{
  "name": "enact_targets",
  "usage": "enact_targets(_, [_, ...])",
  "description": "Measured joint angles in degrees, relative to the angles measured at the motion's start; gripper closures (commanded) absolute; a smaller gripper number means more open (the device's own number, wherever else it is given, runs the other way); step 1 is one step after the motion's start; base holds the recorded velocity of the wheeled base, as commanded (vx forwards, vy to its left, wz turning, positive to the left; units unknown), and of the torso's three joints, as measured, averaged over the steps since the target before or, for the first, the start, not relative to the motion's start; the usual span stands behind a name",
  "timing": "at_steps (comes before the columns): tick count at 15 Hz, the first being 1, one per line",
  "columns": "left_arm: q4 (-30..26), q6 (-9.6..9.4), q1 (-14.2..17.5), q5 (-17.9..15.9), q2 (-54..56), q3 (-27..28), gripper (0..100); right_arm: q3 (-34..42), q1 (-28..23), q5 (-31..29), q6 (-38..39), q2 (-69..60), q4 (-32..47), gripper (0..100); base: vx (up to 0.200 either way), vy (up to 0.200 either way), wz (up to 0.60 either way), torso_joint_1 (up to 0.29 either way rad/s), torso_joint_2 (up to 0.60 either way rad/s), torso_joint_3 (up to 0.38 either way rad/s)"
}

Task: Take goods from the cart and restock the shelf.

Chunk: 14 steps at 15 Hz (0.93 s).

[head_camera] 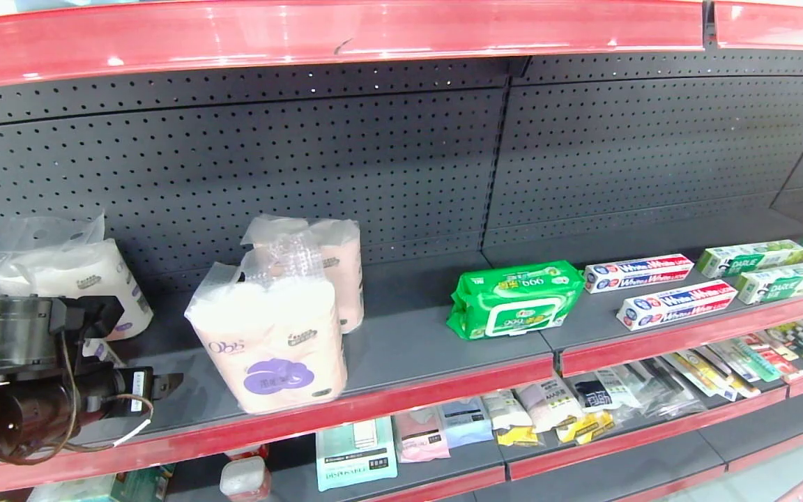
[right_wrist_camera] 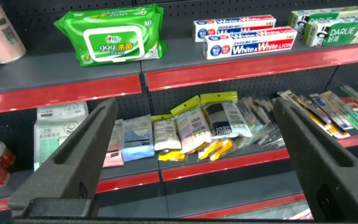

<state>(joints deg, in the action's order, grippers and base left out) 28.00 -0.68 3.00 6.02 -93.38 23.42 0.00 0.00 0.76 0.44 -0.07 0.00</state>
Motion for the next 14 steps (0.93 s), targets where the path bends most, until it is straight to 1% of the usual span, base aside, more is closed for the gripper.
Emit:
enact_targets(4, [1.83,0.00,-0.30,-0.11,-2.29,0.33,0,0.00,0.00,0.02,0.00,0.00,0.02,0,0.000,0.000,0.00,0.000,0.00,0.000])
enact_targets(9, [6.40,0.76,-2.40,-0.06,-5.35,0.50,0,0.00,0.00,0.00,0.00,0.00,0.00,0,0.000,0.000,0.00,0.000,0.00,0.000])
enact_targets(14, [7.11,0.82,-3.96,-0.06,-8.05,1.22,0,0.00,0.00,0.02,0.00,0.00,0.02,0,0.000,0.000,0.00,0.000,0.00,0.000])
